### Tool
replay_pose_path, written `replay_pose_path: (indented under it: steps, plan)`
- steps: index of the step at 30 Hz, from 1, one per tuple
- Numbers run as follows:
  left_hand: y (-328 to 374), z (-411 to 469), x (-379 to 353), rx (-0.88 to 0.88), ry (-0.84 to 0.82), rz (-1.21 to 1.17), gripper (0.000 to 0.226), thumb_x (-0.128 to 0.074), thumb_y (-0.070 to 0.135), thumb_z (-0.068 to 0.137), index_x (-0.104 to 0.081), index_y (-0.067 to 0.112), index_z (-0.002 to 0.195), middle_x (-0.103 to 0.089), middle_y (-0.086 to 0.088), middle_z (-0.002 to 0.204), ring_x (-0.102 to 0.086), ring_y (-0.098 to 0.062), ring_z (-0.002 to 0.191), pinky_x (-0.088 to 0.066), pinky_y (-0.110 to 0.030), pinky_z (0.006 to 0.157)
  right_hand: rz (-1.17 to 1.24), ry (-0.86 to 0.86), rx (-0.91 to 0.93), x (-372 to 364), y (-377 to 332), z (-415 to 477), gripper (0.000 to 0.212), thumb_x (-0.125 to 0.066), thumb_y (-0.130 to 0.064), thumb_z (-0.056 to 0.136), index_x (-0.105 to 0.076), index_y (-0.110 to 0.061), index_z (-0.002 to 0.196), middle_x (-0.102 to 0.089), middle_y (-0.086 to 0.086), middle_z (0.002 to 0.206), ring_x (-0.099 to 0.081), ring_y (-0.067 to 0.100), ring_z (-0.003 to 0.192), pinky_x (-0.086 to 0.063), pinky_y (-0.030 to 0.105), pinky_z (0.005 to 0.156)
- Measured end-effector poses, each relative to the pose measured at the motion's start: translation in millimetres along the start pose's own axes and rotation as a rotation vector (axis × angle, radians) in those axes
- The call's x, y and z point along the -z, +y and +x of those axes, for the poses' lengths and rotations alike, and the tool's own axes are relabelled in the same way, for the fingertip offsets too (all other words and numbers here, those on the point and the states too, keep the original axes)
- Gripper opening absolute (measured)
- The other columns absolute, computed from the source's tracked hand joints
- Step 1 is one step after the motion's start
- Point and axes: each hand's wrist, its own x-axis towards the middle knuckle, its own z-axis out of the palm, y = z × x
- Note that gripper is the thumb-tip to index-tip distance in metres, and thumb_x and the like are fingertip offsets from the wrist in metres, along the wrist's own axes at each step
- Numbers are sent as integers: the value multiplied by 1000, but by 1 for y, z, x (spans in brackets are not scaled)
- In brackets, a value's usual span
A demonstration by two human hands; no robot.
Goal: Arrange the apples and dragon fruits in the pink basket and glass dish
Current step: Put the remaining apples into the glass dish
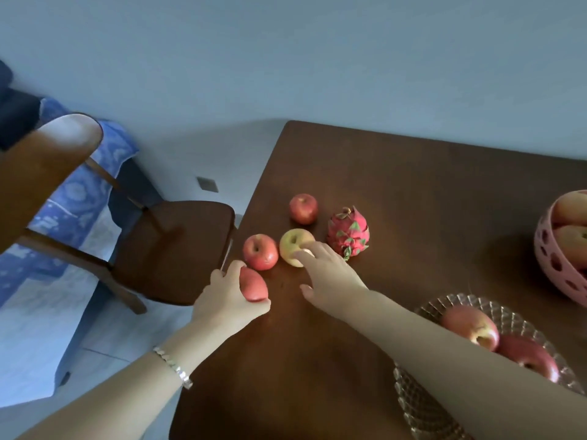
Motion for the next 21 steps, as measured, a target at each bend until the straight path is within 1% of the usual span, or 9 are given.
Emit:
replay_pose_path:
  steps: [3, 6, 9, 11, 13, 15, 16, 18, 21]
  plan:
    - [-7, 12, 21, -68, 114, 81, 82, -70, 55, 69, -30, 27, 134, -43, -7, 127, -56, -26, 107, -52, -33, 82, -161, -70, -21, -12, -23, 60, 81, -64, -20, 82, -14, -29, 146, -14, 15, 154, -7, 30, 144, -19, 43, 115]
    - [-16, 28, 32, -45, 161, 63, 84, -70, 55, 69, -30, 25, 136, -43, -9, 131, -56, -25, 108, -53, -31, 82, -368, -189, -53, -37, -36, 97, 91, -64, -31, 84, 2, -30, 147, -9, 24, 154, -4, 36, 143, -9, 43, 117]
    - [-22, 41, 35, -30, 168, 21, 84, -70, 55, 69, -29, 25, 136, -43, -9, 132, -56, -25, 109, -53, -31, 82, -441, -223, -33, -54, -31, 113, 82, -61, -35, 85, -6, -32, 147, -22, 20, 151, -13, 34, 142, -4, 44, 117]
    - [-25, 48, 36, -17, 180, -22, 84, -71, 54, 69, -29, 25, 136, -44, -9, 130, -56, -26, 108, -53, -31, 81, -408, -195, -20, -55, -28, 116, 77, -63, -34, 84, -16, -34, 145, -34, 15, 144, -24, 32, 138, -5, 42, 117]
    - [-27, 53, 36, 5, 188, -49, 83, -72, 53, 69, -30, 25, 135, -44, -10, 129, -56, -27, 107, -54, -32, 79, -319, -170, -8, -50, -26, 111, 76, -67, -34, 80, -23, -34, 142, -39, 12, 139, -25, 32, 137, -6, 40, 117]
    - [-26, 54, 37, 18, 194, -85, 82, -72, 53, 68, -31, 25, 134, -44, -10, 128, -56, -28, 106, -53, -34, 77, -189, -150, 17, -43, -25, 99, 75, -69, -37, 76, -28, -36, 138, -41, 9, 134, -24, 32, 136, -12, 40, 116]
    - [-25, 54, 37, 20, 203, -109, 82, -73, 52, 67, -31, 26, 133, -44, -10, 127, -56, -28, 105, -52, -33, 76, -129, -131, 34, -40, -25, 91, 75, -70, -39, 73, -30, -37, 136, -40, 7, 131, -26, 32, 134, -20, 41, 113]
    - [-22, 53, 38, 11, 222, -161, 82, -75, 50, 67, -32, 27, 133, -43, -10, 127, -56, -29, 104, -50, -32, 73, -21, -88, 48, -34, -22, 70, 76, -72, -40, 67, -32, -40, 131, -36, 4, 124, -35, 26, 122, -37, 39, 100]
    - [-12, 53, 37, -16, 182, -230, 81, -76, 46, 68, -31, 28, 134, -42, -10, 128, -56, -31, 105, -50, -35, 77, 178, 7, 17, -24, -12, 25, 75, -76, -39, 62, -30, -47, 121, -31, -3, 119, -47, 21, 104, -49, 32, 88]
